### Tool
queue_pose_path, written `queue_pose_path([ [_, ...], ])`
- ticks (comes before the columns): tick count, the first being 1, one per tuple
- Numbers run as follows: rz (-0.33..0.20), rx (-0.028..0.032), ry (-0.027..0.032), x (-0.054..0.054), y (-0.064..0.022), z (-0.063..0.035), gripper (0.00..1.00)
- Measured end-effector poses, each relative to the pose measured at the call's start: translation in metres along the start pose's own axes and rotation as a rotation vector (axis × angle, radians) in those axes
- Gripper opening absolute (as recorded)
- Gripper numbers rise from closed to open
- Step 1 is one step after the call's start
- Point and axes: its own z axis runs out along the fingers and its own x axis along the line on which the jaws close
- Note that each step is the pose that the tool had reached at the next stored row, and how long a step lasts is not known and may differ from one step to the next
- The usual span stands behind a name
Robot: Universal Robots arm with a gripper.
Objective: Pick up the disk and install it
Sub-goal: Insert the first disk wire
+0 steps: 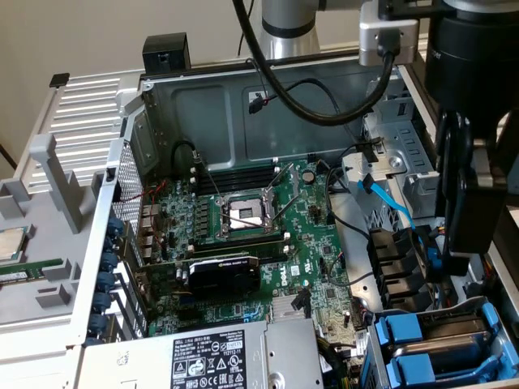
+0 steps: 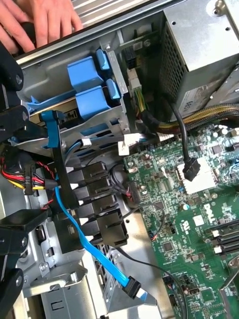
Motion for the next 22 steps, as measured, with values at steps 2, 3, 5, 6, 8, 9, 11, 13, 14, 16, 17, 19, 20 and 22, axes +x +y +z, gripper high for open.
queue_pose_path([
  [2, 0.000, 0.0001, 0.0003, 0.000, 0.0001, 0.0007, 0.67],
  [3, 0.000, 0.0001, 0.0005, 0.000, 0.0001, 0.0009, 0.67],
  [5, 0.000, 0.0002, 0.0008, 0.000, 0.0002, 0.0012, 0.65],
  [6, 0.000, 0.0002, 0.0007, 0.000, 0.0002, 0.0014, 0.58],
  [8, 0.000, 0.0003, 0.0009, 0.000, 0.0002, 0.0014, 0.46],
  [9, 0.000, 0.0003, 0.0010, 0.000, 0.0002, 0.0014, 0.46],
  [11, 0.000, 0.0003, 0.0009, 0.000, 0.0002, 0.0015, 0.35],
  [13, 0.000, 0.0002, 0.0008, 0.000, 0.0002, 0.0015, 0.35],
  [14, 0.000, 0.0002, 0.0004, 0.000, 0.0003, 0.0017, 0.35],
  [16, 0.001, 0.0001, 0.0007, -0.002, 0.0013, 0.0013, 0.35],
  [17, 0.001, 0.0003, 0.0009, -0.002, 0.0025, 0.0009, 0.35],
  [19, 0.000, 0.0004, 0.0014, -0.005, 0.0064, 0.0002, 0.35],
  [20, 0.000, 0.0007, 0.0021, -0.005, 0.0088, -0.0002, 0.35],
  [22, 0.000, 0.0022, 0.0063, -0.004, 0.0120, -0.0005, 0.35],
])
